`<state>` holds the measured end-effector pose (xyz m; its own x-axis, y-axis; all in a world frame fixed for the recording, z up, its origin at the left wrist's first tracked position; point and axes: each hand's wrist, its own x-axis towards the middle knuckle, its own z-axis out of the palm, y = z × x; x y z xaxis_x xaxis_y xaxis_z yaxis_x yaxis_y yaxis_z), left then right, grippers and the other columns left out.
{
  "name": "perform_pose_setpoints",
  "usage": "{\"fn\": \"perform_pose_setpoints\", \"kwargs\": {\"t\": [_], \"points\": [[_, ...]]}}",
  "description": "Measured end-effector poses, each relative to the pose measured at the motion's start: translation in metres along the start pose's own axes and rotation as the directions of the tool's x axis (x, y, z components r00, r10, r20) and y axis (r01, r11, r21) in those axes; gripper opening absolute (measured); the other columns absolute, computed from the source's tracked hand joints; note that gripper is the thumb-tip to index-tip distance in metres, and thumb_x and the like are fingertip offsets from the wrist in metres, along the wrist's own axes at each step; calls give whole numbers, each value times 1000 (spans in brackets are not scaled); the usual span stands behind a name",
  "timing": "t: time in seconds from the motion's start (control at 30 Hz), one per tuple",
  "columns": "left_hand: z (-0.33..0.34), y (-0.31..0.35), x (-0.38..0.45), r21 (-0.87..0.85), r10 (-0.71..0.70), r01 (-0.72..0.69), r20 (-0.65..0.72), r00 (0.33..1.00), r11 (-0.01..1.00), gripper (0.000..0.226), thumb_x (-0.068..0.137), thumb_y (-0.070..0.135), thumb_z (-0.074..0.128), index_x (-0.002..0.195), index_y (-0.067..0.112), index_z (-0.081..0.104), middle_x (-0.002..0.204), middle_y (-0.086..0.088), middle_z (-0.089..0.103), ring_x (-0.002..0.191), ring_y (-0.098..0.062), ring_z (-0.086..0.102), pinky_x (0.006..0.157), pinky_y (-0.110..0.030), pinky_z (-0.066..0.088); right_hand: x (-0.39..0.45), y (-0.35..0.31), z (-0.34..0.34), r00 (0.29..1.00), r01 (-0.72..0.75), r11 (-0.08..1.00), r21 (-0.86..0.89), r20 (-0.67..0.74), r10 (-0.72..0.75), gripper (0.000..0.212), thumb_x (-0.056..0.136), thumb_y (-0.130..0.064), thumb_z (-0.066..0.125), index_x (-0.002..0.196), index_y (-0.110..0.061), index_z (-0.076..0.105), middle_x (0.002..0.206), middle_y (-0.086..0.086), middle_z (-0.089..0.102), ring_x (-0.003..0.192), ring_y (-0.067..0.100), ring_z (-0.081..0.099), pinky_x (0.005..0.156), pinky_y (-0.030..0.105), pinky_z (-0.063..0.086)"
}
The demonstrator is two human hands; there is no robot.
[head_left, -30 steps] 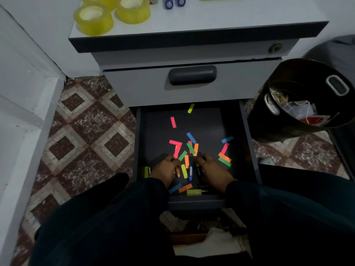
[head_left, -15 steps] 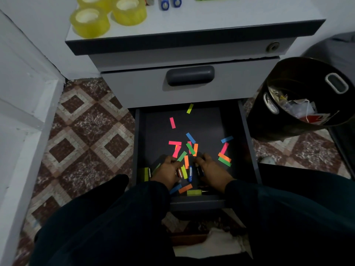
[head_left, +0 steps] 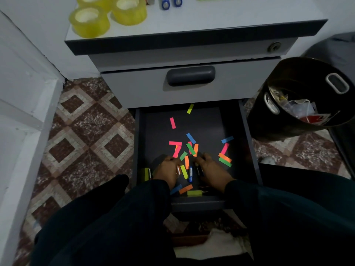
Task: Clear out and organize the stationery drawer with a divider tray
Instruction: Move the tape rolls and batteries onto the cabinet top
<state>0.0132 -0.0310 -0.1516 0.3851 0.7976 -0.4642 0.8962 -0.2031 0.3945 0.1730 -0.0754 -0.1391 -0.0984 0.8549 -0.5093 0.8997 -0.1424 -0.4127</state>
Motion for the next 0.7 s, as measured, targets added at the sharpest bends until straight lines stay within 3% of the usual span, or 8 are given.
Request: {"fn": "perform_pose_setpoints", "kwargs": {"t": [0.27, 0.4, 0.53, 0.7], "points": [[3, -1, -2, 0, 27, -27, -18, 999, 1000, 41, 92, 8, 51, 132, 17, 51, 138, -6, 44, 125, -22, 45, 107, -28, 35, 1, 0, 0, 1000, -11, 1000, -18, 20, 12, 64, 90, -14, 58, 146, -20, 28, 151, 8, 22, 129, 23, 43, 105, 34, 43], [4, -2, -2, 41, 74, -73, -37, 997, 997, 35, 96, 11, 44, 130, 14, 52, 137, -8, 45, 123, -22, 46, 97, -21, 33, 1, -1, 1, 1000, -13, 999, -34, 20, 14, 64, 90, -14, 59, 146, -21, 28, 149, 7, 24, 127, 24, 44, 104, 34, 44], [-1, 0, -4, 28, 49, -50, 18, 999, 998, 45, 93, 7, 50, 136, 19, 46, 141, -6, 37, 128, -22, 42, 109, -29, 34, 1, -3, -3, 999, -15, 999, -30, 28, 16, 64, 89, -14, 59, 146, -20, 29, 149, 7, 24, 129, 24, 42, 105, 34, 43], [-11, 11, -10, 51, 98, -99, 25, 995, 994, 42, 91, 8, 53, 131, 19, 49, 139, -5, 38, 122, -22, 46, 104, -29, 39, -5, -9, -15, 1000, 12, 999, -36, -15, -13, 59, 90, -12, 58, 143, -18, 32, 144, 8, 30, 121, 22, 49, 100, 29, 46]]}}
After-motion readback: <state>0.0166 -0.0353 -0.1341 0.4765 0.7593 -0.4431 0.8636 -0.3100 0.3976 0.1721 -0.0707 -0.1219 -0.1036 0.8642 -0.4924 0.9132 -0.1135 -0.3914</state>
